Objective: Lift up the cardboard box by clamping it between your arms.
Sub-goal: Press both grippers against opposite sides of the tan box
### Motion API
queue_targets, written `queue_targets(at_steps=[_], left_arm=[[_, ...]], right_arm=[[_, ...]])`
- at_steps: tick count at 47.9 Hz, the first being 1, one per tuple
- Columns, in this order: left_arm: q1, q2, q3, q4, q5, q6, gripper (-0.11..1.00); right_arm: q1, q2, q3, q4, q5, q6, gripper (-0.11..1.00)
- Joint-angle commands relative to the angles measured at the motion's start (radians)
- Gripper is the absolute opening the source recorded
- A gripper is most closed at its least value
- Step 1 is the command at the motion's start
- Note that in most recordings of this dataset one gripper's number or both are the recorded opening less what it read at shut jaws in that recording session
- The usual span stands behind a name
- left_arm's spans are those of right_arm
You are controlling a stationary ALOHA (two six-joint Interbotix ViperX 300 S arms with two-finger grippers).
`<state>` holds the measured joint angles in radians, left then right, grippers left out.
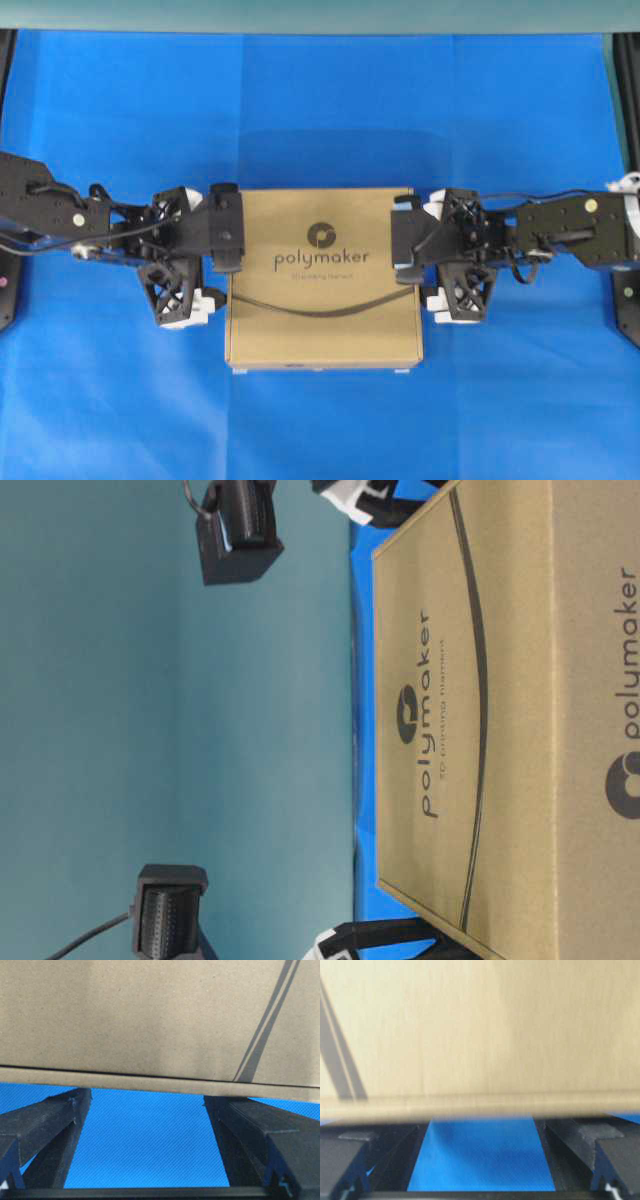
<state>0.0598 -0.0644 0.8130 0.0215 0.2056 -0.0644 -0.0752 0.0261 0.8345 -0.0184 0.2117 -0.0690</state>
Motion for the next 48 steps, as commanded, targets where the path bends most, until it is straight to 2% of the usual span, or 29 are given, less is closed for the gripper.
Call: queue_targets(at_steps=[1, 24, 48], left_arm=[[0.002, -0.005, -0.015, 0.002, -0.006, -0.002, 0.88], [0.017, -0.017, -0.064, 0.002, 0.014, 0.0, 0.88], [0.028, -0.129, -0.166, 0.002, 0.195, 0.003, 0.88]], right_arm=[[0.015, -0.002, -0.032, 0.015, -0.011, 0.009, 0.99], [0.011, -0.044, -0.084, 0.025, 0.081, 0.008, 0.99], [-0.006, -0.183, -0.153, 0.025, 0.265, 0.009, 0.99]])
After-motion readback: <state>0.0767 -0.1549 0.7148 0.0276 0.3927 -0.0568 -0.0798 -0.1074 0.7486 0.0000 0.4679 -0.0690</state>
